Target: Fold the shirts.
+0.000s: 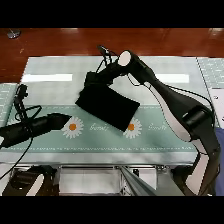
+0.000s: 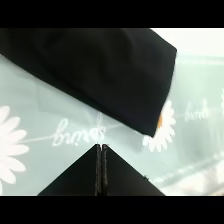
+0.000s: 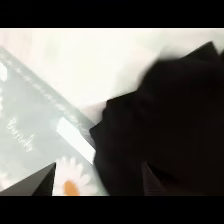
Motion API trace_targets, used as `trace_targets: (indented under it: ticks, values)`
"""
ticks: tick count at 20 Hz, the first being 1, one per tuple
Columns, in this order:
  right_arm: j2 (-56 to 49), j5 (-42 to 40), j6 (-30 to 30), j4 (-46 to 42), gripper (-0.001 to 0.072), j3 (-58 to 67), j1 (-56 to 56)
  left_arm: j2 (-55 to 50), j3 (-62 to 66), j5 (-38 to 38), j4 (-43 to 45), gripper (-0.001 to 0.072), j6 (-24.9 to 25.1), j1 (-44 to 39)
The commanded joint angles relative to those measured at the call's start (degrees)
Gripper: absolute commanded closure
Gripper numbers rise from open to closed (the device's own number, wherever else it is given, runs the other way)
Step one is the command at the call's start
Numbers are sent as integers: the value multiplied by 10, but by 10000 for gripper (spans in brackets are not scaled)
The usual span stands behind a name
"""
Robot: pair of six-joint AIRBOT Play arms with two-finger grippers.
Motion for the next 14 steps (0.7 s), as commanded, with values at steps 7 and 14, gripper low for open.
trace_targets:
  ticks: [7,14]
  values:
    - [280,294,-63,-203,84,-113,-231,-92,-21,58,0,675,9,0]
    - [599,-232,103,-38,84,-796,-218,-109,-29,59,0,675,9,-2]
